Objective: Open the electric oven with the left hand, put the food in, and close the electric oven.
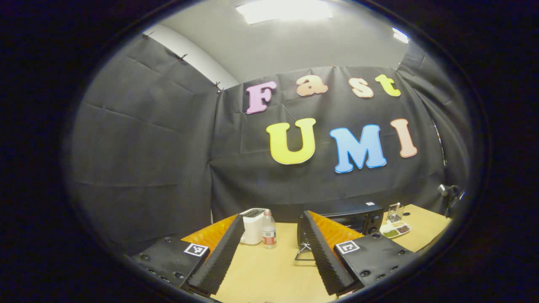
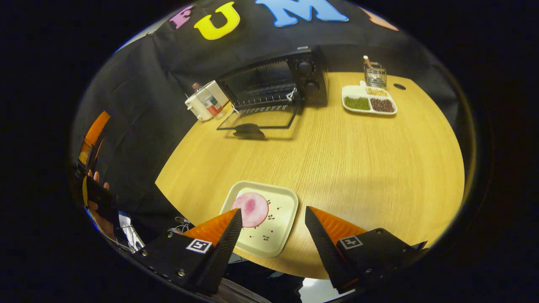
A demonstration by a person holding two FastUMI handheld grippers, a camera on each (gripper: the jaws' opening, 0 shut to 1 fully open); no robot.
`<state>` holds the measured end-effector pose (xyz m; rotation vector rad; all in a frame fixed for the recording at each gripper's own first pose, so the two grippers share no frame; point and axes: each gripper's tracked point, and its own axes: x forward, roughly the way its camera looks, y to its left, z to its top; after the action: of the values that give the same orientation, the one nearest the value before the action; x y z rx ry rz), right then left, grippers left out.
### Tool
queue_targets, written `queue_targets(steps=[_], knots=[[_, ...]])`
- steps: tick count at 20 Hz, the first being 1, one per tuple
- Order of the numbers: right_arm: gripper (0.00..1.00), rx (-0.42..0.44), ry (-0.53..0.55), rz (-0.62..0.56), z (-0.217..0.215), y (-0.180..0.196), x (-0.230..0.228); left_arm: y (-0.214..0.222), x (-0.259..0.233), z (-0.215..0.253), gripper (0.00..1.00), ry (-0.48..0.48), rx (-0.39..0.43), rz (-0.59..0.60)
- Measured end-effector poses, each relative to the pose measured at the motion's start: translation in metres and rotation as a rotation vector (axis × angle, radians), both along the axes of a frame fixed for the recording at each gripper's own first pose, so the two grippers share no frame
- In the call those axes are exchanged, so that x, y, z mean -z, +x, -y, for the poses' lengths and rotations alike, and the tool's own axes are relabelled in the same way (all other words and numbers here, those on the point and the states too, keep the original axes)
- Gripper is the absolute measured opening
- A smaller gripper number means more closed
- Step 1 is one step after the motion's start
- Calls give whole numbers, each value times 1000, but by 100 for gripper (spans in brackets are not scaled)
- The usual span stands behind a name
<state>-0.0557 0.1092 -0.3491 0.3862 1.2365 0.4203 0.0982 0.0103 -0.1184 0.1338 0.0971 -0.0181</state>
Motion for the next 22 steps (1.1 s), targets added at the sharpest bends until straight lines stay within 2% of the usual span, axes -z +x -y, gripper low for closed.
queue_targets(steps=[2,5,6,7,9,11,12,14,15,16,17,18,19,20,22], knots=[[94,-9,6,-76,-5,-7,20,-4,4,-13,98,-9,-33,-14],[94,-22,-6,-153,-6,-13,41,-10,5,-33,91,-7,-77,-17],[87,-20,-12,-167,-6,-13,47,-12,4,-39,97,-2,-89,-16],[83,-29,-19,-191,-6,-15,50,-13,5,-46,98,4,-104,-19],[83,-39,-16,-217,-5,-16,52,-14,5,-57,98,2,-129,-21],[58,-29,-44,-239,-1,-15,57,-13,3,-65,98,-3,-145,-20],[42,-28,-52,-253,1,-15,60,-12,3,-67,98,-3,-149,-16],[28,-31,-47,-291,0,-16,60,-11,2,-70,98,2,-151,-7],[28,-37,-75,-298,5,-15,63,-9,1,-70,98,4,-151,-6],[16,4,-69,-315,-13,-19,93,-9,2,-70,98,1,-150,-6],[5,-20,-54,-346,1,-14,63,-7,2,-69,98,-4,-147,-6],[4,-8,-52,-333,-1,-13,63,-5,2,-68,98,-8,-145,-5],[7,-22,-47,-341,-2,-14,64,-4,3,-68,98,-11,-142,-5],[0,-25,-42,-335,-2,-17,64,-3,4,-66,98,-13,-139,-6],[0,-13,-4,-338,-7,-14,60,-1,2,-65,98,-17,-135,0]])
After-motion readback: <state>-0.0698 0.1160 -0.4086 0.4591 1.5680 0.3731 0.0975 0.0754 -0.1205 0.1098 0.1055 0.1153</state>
